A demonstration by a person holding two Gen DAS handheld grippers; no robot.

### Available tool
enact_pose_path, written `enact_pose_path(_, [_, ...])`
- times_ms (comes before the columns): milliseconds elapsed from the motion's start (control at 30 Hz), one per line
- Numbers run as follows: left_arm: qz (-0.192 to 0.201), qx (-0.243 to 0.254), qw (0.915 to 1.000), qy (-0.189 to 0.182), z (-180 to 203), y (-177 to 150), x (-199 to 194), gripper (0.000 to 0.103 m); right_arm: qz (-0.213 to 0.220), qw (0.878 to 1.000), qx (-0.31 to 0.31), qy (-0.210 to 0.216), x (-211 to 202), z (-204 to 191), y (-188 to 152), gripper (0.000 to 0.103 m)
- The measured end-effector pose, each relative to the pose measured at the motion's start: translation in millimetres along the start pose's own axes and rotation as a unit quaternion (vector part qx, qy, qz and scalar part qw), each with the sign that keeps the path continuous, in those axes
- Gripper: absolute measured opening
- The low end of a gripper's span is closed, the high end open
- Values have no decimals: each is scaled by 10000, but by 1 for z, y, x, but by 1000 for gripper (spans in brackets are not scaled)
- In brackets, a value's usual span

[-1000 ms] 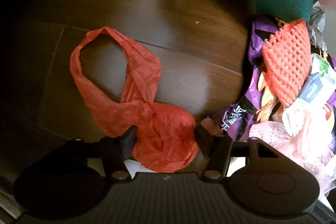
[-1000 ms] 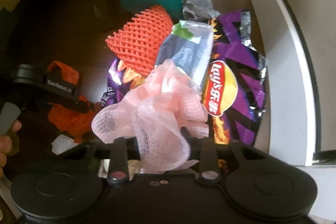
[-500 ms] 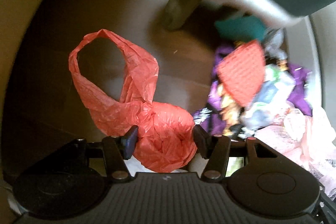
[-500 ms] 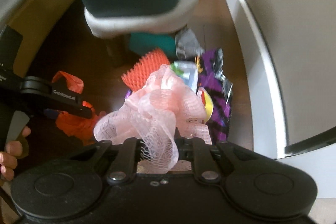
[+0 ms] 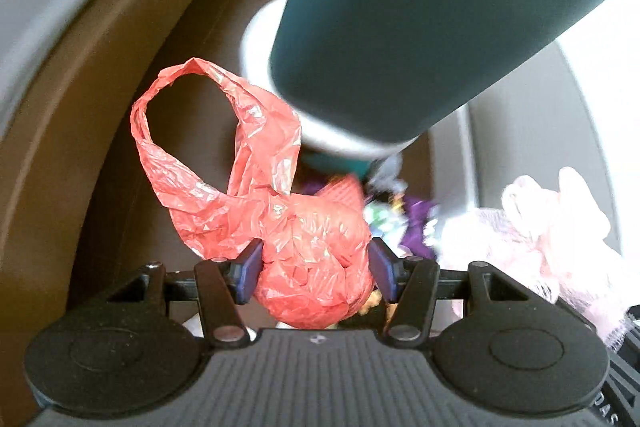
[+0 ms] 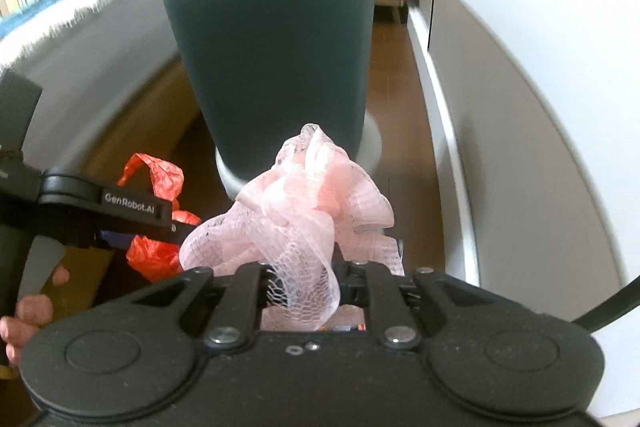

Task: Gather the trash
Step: 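Close both tools and lift the red bag and pink puff toward the wastebasket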

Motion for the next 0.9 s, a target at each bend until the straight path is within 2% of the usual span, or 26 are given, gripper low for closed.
enact_pose_path(233, [555,314,9977,-227,32,2,-73,56,764,9970,-6,151,-64,5,25,13])
enact_pose_path(500, [1481,834,9848,-357,70,22,-163,56,1565,9874,-218,110,-118,2,69,13])
enact_pose_path(733, [2157,1093,9702,-120,92,66,-214,56,1963,9801,-280,-53,-132,0,116,13])
enact_pose_path(900, [2099,1069,9717,-165,101,118,-212,56,1911,9795,-544,-329,-122,-3,158,13])
Point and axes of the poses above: each gripper's, at about its wrist camera, not at the fingertips, and x roughly the way its jaws point, z to its right, y to its top, the point moved 2 cm from there along x, roughly the way its jaws point, and after that the axes turned 15 degrees about -z, right-handed, at the moved point
